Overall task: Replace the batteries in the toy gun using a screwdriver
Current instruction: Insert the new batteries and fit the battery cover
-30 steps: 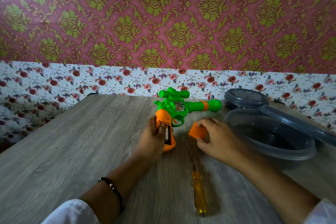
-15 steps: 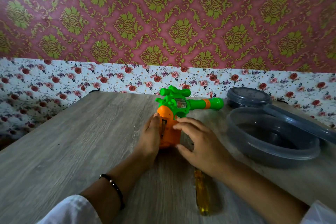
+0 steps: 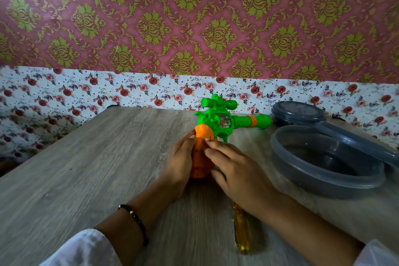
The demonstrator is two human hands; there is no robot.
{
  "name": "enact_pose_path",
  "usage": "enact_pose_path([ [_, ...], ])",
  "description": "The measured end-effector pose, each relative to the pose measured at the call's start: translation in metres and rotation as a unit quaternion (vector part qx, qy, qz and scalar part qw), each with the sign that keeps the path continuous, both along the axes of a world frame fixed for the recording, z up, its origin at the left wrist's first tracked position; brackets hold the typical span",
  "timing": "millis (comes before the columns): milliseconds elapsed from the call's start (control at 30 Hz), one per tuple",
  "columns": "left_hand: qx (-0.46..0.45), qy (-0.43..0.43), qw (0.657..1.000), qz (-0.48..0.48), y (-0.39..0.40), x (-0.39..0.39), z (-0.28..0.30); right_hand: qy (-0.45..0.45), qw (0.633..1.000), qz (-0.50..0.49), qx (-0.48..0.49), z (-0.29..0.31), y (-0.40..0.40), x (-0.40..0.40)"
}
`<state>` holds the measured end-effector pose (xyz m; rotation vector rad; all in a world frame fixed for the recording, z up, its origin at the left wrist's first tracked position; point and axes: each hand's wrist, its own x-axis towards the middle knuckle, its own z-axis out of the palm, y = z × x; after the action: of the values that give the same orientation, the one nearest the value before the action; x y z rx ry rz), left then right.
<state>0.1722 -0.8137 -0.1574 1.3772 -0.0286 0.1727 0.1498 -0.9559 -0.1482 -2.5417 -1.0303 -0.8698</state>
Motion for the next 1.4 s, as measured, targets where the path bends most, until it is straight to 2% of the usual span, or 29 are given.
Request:
enact_pose_path([
  [167,-0.006,0.009,1.000,-0.007,0.002,0.002,-0.001,-0.016,0.999,-0.008,-0.036,-0.001,0.002,-0.001],
  [333,-0.018,0.022,0.999,-0.019,0.003,0.004,-0.002,0.024,0.995,-0.002,-0.094,-0.001,0.001,0.001],
  [600,-0.045,0.038,0.997,-0.056,0.004,0.001,-0.002,0.040,0.995,0.010,-0.089,0.005,-0.003,0.003],
  [733,-0.027,0.034,0.999,-0.024,0.002,-0.002,0.006,0.088,0.992,0.009,-0.087,0.004,-0.007,0.005],
  [833,-0.026,0.035,0.999,-0.013,0.002,0.000,0.007,0.028,0.993,-0.033,-0.110,0.004,-0.009,0.006],
  [900,-0.034,0.035,0.999,-0.001,0.001,-0.001,0.008,0.010,0.994,-0.050,-0.095,0.008,-0.013,0.008],
  [1100,-0.072,0.041,0.996,-0.011,0.002,0.001,0.009,0.021,0.996,-0.086,0.030,0.022,-0.036,0.016],
  [1300,-0.110,0.043,0.993,-0.024,0.005,-0.001,0.012,0.176,0.977,-0.101,0.064,0.026,-0.050,0.024],
  [1400,-0.105,0.046,0.993,-0.019,0.006,-0.002,0.011,0.200,0.971,-0.102,0.084,0.017,-0.047,0.025],
])
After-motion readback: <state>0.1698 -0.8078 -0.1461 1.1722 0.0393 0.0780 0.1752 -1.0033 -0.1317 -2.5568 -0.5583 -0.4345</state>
